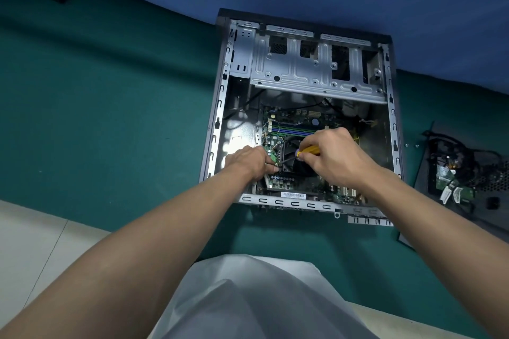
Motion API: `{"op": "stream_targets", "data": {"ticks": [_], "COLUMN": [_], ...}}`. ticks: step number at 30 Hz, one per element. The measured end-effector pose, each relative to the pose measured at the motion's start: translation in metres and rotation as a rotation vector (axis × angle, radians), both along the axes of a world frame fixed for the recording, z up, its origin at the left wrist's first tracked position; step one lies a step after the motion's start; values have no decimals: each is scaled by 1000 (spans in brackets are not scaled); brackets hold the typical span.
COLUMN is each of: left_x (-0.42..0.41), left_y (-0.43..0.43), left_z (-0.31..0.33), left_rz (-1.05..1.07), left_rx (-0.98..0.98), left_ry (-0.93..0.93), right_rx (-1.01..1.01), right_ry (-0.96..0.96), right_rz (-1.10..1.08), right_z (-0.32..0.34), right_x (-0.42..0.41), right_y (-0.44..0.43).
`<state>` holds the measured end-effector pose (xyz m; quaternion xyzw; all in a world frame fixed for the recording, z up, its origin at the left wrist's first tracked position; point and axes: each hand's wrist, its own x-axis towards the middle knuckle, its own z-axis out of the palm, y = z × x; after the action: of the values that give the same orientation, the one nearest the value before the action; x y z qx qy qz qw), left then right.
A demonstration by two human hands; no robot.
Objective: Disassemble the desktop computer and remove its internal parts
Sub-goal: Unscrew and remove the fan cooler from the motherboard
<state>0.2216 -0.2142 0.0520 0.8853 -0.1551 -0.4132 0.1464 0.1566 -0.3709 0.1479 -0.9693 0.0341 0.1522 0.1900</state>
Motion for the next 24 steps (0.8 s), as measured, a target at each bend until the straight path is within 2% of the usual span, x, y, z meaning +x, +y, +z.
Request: {"op": "stream_targets", "data": {"ticks": [6,12,14,18,20,24], "left_x": [1,0,-1,-1,-1,0], "left_y": [0,1,1,0,-1,-1], "left_z": [-3,-4,-3,-2,-2,-3], "left_rz": [-20,-47,-52,-65,-87,-135], "left_rx": [1,0,-4,-7,-10,2], "left_ry": [-5,-45,-50,-46,-58,-114], "right_rx": [-28,-82,-77,-97,-161,-247], "right_ry": [12,40,90,311,414,343], "right_rz": [50,327,306,53,39,87], "right_z": [6,13,15,21,21,24], "right_x": [3,11,17,29,30,26], "right_y": [5,25,32,28,27,35]}}
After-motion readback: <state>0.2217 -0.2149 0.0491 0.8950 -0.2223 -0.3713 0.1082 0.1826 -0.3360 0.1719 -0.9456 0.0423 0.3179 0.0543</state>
